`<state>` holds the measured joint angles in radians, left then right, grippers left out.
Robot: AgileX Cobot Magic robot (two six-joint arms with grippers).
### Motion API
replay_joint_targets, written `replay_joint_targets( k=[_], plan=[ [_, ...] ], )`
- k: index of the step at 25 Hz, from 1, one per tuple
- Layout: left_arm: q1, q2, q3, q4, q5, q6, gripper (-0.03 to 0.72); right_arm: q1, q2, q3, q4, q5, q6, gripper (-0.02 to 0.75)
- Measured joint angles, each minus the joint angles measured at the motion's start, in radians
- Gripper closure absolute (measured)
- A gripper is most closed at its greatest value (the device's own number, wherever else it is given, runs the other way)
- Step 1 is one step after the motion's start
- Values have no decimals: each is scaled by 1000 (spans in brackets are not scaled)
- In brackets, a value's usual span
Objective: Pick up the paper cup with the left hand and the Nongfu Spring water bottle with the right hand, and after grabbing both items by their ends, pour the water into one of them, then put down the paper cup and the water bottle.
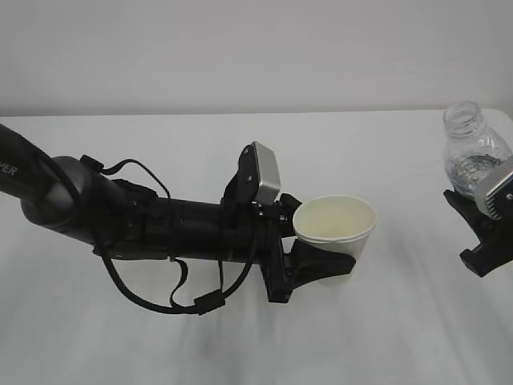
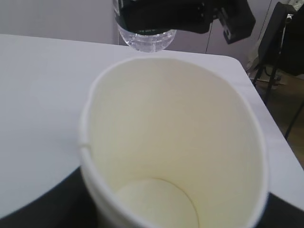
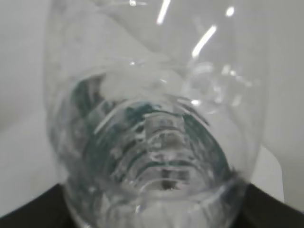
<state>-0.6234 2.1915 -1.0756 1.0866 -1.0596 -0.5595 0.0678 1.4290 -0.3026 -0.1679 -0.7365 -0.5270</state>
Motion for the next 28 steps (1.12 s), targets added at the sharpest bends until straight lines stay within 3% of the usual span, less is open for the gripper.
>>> replay_joint_targets(
  k=[10,28],
  plan=[
    [-84,0,-25,0,47,-2,239,0,0,-1,-10,4,-196,309],
    [-87,2,-31,-67,55,-7,240,0,0,-1,-11,-78,-440,309]
  ],
)
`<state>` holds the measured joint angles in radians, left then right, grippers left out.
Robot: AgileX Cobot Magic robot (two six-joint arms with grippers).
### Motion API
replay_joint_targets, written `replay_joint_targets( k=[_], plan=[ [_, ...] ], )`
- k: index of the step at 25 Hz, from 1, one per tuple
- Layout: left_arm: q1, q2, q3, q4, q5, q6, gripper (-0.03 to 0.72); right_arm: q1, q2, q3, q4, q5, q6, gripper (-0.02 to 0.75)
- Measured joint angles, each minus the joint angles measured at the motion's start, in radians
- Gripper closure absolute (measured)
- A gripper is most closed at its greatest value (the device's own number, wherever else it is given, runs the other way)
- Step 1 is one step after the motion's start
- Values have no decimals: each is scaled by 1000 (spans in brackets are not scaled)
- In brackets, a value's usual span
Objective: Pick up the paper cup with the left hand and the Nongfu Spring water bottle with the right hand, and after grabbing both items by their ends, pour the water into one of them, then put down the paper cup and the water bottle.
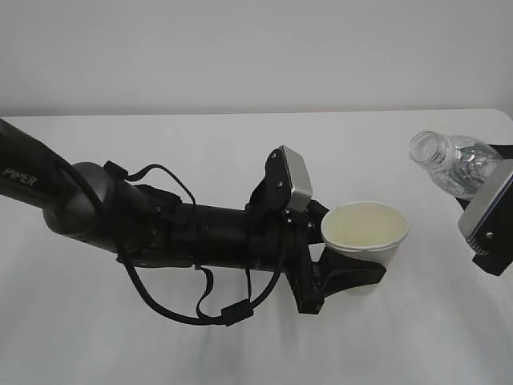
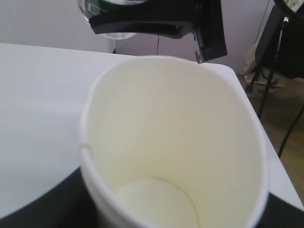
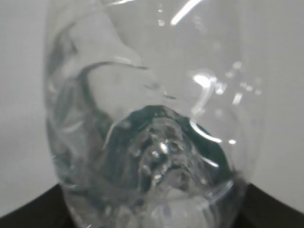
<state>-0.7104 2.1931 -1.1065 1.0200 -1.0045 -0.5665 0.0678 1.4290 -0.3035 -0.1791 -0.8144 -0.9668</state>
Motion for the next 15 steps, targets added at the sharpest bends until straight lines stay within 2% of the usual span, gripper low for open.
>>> replay_joint_targets(
  k=[15],
  plan=[
    [0,0,0,26,-14,-27,241,0,0,0,10,2,-180,309]
  ],
)
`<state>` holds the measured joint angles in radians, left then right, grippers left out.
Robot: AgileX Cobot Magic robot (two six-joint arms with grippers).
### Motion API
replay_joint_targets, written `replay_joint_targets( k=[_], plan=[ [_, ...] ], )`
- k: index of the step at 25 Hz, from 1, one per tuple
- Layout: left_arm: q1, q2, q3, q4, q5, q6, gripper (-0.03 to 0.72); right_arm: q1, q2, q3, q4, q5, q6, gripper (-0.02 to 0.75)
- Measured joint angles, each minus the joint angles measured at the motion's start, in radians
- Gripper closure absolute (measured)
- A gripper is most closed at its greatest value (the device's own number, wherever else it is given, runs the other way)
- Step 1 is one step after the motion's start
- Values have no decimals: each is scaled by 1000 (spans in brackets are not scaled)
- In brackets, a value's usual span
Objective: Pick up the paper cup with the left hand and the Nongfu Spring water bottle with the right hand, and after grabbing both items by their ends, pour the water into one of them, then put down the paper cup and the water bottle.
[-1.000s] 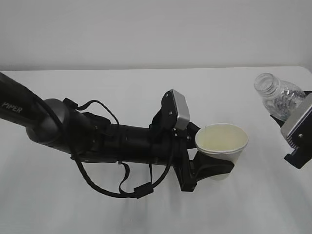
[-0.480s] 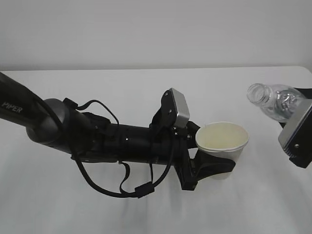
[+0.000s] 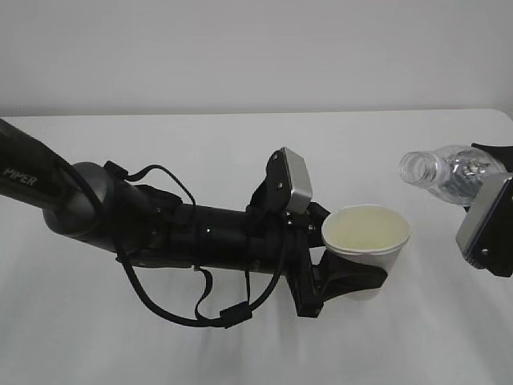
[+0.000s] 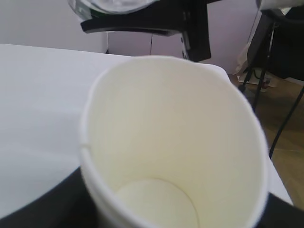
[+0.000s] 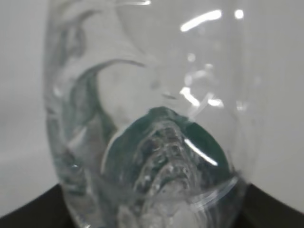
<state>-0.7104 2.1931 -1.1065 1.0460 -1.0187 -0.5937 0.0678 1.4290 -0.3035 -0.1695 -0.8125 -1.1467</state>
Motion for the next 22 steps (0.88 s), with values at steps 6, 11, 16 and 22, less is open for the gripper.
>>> replay_joint_targets(
  k=[6,11,16,22],
  plan=[
    [0,0,0,13,-8,0,241,0,0,0,0,0,-48,309],
    [0,0,0,16,-12,-1,241,0,0,0,0,0,-71,309],
    [0,0,0,18,-23,-2,241,0,0,0,0,0,-77,309],
    [0,0,0,31,-36,-4,241,0,0,0,0,0,-85,309]
  ],
)
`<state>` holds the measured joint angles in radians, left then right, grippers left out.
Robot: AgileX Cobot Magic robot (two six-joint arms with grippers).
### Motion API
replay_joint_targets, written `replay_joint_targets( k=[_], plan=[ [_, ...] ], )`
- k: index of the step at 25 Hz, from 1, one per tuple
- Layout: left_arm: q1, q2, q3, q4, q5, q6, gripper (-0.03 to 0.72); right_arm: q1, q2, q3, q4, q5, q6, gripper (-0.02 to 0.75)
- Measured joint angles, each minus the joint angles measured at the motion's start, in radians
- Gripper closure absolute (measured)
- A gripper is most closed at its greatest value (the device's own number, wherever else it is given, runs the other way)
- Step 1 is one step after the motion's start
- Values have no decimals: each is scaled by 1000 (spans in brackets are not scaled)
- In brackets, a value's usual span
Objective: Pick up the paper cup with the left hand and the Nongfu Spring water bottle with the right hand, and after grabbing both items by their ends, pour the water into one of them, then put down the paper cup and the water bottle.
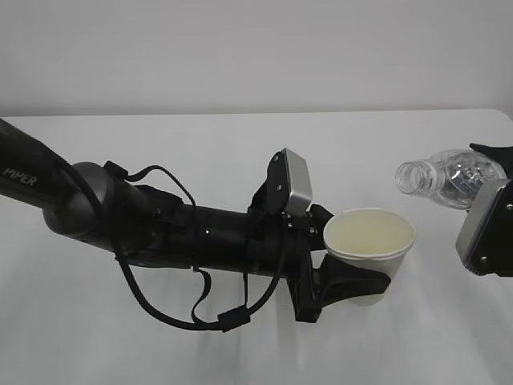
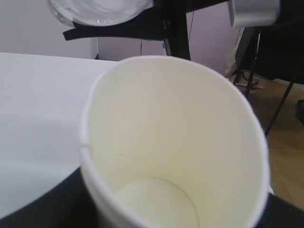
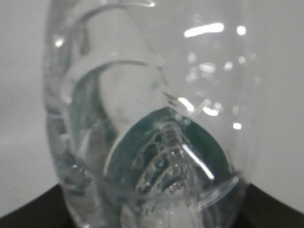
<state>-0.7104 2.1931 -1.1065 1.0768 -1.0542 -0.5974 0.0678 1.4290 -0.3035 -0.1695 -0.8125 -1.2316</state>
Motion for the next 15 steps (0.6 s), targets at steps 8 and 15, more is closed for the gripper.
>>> replay_joint_targets(
  k=[8,15],
  plan=[
    [0,0,0,2,0,0,241,0,0,0,0,0,-38,309],
    [0,0,0,5,0,0,241,0,0,0,0,0,-78,308]
  ],
)
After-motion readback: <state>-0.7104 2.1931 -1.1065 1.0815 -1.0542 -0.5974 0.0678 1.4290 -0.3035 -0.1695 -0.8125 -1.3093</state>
